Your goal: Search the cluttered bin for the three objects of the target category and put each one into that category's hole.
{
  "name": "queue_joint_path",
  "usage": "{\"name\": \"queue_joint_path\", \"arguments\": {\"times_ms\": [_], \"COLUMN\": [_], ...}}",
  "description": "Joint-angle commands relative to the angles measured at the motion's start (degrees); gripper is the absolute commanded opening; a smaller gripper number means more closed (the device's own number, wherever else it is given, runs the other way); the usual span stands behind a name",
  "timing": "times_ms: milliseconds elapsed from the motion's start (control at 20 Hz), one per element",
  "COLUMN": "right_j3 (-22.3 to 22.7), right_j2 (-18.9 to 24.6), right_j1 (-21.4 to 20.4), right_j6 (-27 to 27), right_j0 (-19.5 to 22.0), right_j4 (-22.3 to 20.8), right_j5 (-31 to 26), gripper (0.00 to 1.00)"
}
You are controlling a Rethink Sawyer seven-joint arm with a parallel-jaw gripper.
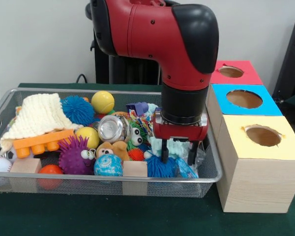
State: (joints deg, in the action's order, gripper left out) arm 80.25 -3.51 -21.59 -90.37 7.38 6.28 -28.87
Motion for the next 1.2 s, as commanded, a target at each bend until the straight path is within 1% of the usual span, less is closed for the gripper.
{"name": "queue_joint_path", "arguments": {"times_ms": [50, 150, 550, 750, 900, 1200], "right_j3": [5.0, 4.9, 8.0, 11.1, 12.6, 12.7], "right_j2": [-0.3, -0.7, -0.7, -1.2, -1.8, -2.1], "right_j1": [1.4, 1.1, -1.1, -2.1, -2.2, -0.8], "right_j6": [-17.2, -17.3, -18.1, -19.3, -20.2, -20.4], "right_j0": [-0.6, -1.2, -3.2, -4.5, -5.5, -6.1], "right_j4": [3.6, 4.3, 7.6, 9.0, 9.9, 10.4], "right_j5": [1.5, 0.7, -0.2, 1.8, 3.0, 6.5], "gripper": [1.00, 1.00, 1.00, 1.00, 1.00, 1.00]}}
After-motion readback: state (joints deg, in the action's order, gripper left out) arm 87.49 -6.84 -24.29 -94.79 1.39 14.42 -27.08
